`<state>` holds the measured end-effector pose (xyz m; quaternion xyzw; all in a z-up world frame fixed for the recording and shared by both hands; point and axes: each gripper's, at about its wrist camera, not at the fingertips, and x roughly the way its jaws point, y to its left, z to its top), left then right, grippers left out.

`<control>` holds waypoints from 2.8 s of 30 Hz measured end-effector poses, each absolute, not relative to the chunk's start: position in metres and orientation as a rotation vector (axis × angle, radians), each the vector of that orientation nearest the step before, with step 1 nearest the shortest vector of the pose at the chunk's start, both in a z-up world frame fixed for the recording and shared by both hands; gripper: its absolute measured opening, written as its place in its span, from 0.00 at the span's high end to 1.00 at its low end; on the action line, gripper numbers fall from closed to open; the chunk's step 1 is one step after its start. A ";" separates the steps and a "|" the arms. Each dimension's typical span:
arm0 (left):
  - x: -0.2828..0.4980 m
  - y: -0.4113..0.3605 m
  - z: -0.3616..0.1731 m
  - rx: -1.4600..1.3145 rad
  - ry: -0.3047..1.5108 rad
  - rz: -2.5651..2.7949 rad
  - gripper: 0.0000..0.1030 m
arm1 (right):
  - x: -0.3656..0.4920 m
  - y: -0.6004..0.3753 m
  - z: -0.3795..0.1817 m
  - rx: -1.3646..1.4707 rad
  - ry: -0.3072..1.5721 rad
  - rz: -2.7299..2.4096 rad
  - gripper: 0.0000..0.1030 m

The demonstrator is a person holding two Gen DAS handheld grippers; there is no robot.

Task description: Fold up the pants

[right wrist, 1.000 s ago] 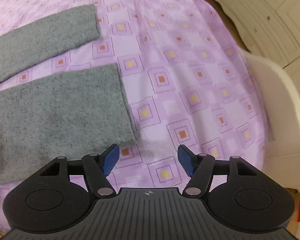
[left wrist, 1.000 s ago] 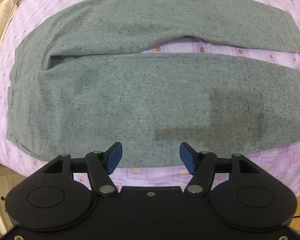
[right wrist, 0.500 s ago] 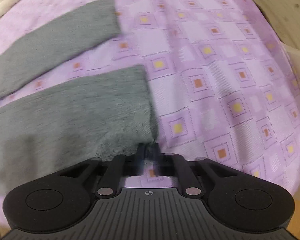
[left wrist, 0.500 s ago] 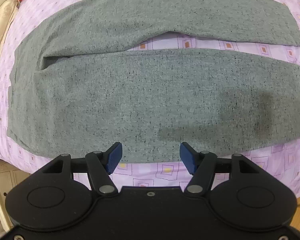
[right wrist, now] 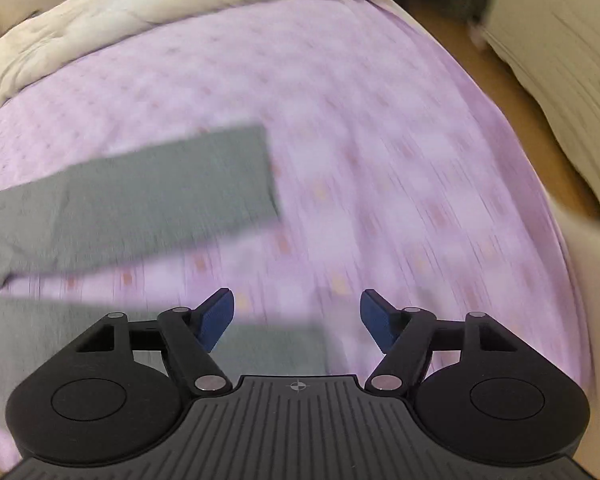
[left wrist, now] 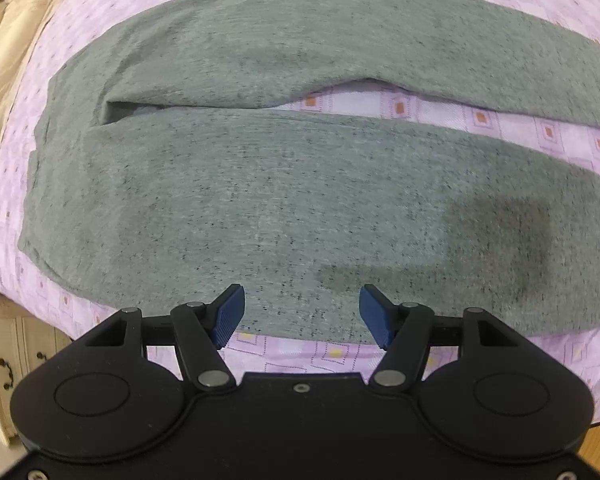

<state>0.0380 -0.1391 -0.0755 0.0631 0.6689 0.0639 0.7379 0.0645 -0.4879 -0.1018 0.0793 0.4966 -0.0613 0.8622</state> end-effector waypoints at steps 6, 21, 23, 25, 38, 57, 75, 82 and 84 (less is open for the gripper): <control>0.038 -0.119 -0.067 0.087 1.455 0.234 0.35 | 0.168 -0.484 -0.136 0.151 1.036 -0.111 0.34; 0.049 -0.083 -0.073 0.025 1.472 0.355 0.35 | 0.232 -0.458 -0.159 -0.032 1.116 -0.131 0.97; 0.055 -0.083 -0.073 0.025 1.466 0.347 0.35 | 0.238 -0.469 -0.163 0.052 1.146 -0.162 0.96; 0.060 -0.080 -0.074 0.030 1.462 0.337 0.35 | 0.236 -0.466 -0.155 0.050 1.122 -0.158 0.95; 0.107 -0.048 -0.084 0.078 1.451 0.263 0.35 | 0.260 -0.335 -0.137 -0.467 1.015 0.447 0.40; 0.139 0.007 -0.086 0.052 1.437 0.284 0.35 | 0.217 -0.281 -0.127 -0.650 1.051 0.678 0.96; 0.186 0.025 -0.084 -0.069 1.392 0.239 0.35 | 0.025 -0.233 -0.118 -0.698 0.970 0.623 0.96; 0.229 0.040 -0.098 -0.075 1.394 0.252 0.35 | 0.027 -0.231 -0.114 -0.641 0.990 0.529 0.96; 0.238 0.040 -0.102 -0.074 1.396 0.253 0.35 | 0.026 -0.230 -0.118 -0.640 0.991 0.510 0.96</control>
